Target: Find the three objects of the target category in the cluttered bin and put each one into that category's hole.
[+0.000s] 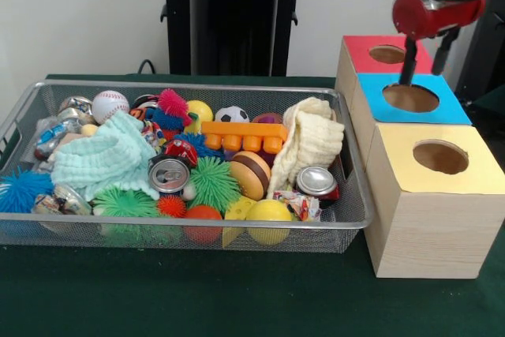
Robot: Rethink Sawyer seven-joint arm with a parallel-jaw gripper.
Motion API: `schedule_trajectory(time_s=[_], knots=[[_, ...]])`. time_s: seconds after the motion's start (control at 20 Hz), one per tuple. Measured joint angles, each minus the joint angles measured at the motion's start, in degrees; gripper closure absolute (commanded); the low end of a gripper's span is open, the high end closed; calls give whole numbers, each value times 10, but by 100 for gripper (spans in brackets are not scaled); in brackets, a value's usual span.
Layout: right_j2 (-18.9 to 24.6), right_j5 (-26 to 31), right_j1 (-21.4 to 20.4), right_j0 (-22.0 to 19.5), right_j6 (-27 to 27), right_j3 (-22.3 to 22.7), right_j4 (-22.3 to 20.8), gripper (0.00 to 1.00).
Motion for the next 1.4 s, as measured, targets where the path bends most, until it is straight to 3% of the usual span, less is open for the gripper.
schedule_trajectory(time_s=[0.15, 0.45, 0.7, 0.85, 1.1, 1.4], knots=[[3, 0, -9, -33, 0, 6, -6, 0], [23, 0, -30, -150, -13, 20, -45, 0], [58, 0, -36, -279, -64, 33, -108, 0], [73, 1, -35, -327, -102, 34, -140, 0], [101, 10, -26, -389, -175, 32, -187, 0], [132, 12, 3, -424, -244, 23, -226, 0]])
